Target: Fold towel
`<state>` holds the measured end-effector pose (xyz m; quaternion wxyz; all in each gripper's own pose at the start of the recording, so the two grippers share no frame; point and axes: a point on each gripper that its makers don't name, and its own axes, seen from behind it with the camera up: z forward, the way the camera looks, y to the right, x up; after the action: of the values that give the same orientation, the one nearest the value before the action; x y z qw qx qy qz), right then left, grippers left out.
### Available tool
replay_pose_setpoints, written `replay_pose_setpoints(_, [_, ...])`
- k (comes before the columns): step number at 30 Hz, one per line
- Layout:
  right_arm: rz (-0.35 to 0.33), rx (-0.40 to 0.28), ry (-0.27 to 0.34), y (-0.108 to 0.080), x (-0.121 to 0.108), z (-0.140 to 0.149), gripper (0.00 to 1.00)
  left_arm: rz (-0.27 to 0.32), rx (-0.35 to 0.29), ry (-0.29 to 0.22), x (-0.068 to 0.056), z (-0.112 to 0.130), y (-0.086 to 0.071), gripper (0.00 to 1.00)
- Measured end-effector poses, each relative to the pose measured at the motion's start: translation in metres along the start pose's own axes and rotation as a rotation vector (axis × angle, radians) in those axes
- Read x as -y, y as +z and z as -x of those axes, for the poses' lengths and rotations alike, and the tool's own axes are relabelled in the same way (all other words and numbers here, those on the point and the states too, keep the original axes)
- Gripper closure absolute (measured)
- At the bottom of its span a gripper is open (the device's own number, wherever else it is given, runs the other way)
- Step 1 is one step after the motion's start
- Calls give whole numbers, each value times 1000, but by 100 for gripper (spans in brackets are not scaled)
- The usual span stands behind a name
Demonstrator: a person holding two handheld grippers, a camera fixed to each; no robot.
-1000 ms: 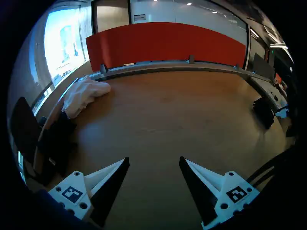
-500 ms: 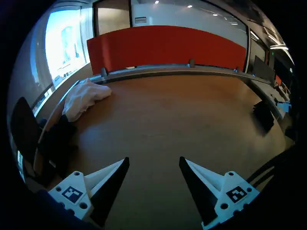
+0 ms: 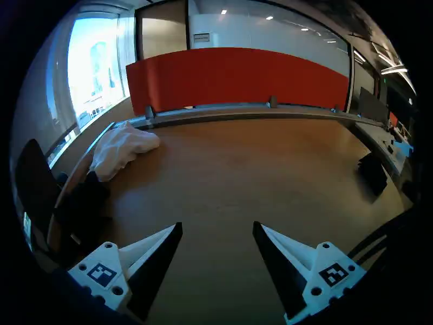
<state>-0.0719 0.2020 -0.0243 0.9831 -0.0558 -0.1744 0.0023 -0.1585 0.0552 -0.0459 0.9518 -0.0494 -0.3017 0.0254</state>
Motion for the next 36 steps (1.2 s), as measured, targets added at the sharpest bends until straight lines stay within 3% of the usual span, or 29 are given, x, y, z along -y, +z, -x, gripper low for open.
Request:
replay_pose_setpoints(11, [13,-153,4,-7,13,-48,0,-14,-94,-31,4,-29,-1,3])
replay_pose_setpoints(26, [-24,-199,-27,-12,49,-80,0,-62,-317,-91,25,-94,-14,3])
replay_pose_setpoints(36, [-44,-230,-42,-14,79,-96,0,-53,-374,-103,31,-119,-18,3])
